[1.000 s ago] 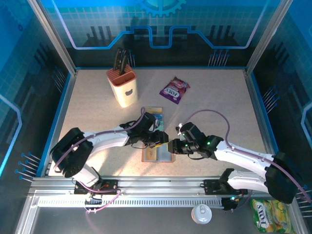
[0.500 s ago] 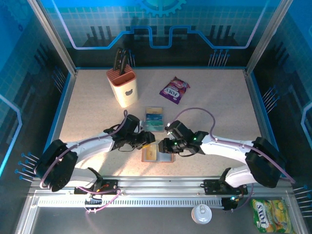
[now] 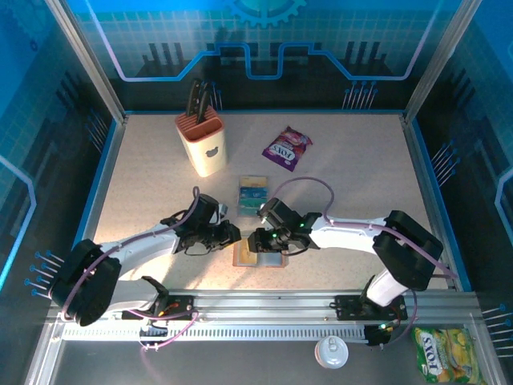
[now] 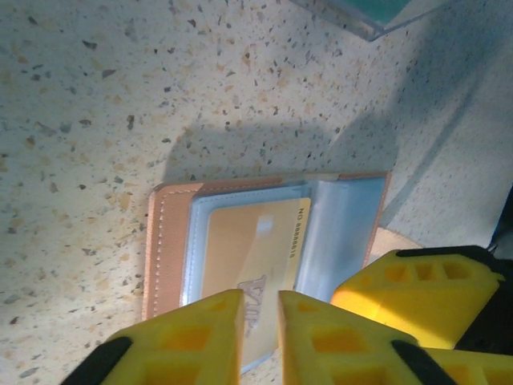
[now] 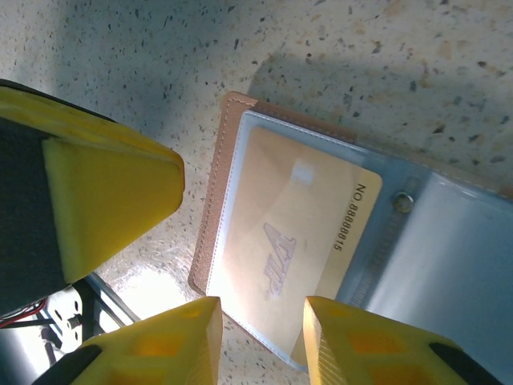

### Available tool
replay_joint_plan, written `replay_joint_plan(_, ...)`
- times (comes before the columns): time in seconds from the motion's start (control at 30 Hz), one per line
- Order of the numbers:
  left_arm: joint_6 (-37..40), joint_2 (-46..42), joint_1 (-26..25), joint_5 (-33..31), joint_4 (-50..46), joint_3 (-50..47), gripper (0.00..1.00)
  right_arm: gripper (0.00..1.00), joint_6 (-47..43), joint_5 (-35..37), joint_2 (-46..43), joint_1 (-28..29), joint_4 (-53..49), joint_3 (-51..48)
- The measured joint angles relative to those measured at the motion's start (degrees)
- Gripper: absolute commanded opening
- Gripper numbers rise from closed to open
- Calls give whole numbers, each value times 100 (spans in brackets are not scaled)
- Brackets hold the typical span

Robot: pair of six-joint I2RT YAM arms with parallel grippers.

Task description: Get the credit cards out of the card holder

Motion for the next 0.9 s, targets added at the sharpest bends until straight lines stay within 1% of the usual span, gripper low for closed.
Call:
replay_joint_plan(0.1, 92, 50, 2, 7, 7, -26, 10, 34, 4, -15, 107, 2, 24, 11)
replay_joint_plan(0.2, 122, 138, 2, 9, 31, -109, 8, 35, 7, -17, 175, 4, 24, 15)
replay_joint_plan(0.57, 76, 214, 2, 227, 385, -638, 7, 36, 9, -22, 267, 9, 87, 15)
replay_joint_plan(0.9, 76, 197, 2, 273, 413, -647, 7, 36, 28, -85, 457, 33, 173, 26)
